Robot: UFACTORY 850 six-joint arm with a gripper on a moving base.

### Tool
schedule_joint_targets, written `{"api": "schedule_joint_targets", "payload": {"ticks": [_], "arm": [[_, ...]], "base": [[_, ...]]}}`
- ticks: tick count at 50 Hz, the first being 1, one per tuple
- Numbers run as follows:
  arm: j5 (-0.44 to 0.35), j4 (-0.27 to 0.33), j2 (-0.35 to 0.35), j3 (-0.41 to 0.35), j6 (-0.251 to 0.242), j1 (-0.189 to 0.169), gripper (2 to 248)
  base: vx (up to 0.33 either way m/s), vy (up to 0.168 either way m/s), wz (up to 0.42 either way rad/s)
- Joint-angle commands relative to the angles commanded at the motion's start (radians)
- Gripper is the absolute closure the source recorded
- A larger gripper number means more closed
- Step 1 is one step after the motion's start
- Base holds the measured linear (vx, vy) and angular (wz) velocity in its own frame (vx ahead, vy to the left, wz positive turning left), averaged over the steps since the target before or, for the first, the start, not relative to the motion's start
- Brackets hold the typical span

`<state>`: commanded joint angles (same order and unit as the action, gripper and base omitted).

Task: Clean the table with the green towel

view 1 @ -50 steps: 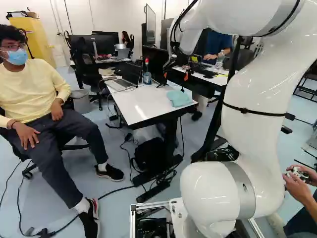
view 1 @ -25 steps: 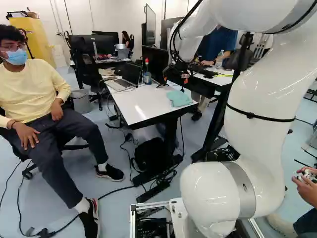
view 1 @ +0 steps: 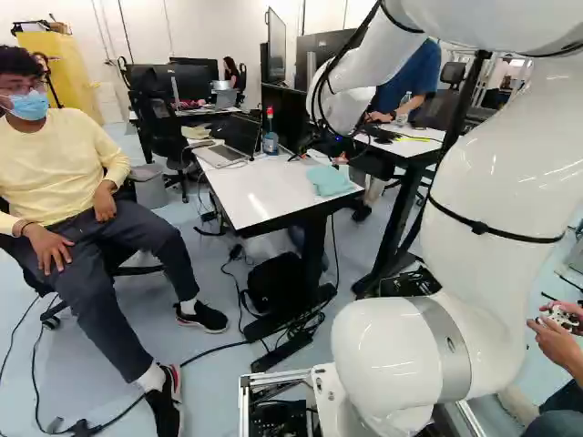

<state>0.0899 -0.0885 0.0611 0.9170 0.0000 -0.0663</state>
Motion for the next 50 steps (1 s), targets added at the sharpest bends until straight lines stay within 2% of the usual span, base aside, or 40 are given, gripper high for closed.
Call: {"api": "schedule_joint_targets", "payload": {"ticks": [33,50], "arm": [[-0.415,0.038,-0.147,-0.358,0.0,0.029,3],[-0.587,0.054,-0.208,-0.506,0.0,0.04,3]], "base": [[0.0,0.0,0.0],[0.0,0.0,0.0]]}}
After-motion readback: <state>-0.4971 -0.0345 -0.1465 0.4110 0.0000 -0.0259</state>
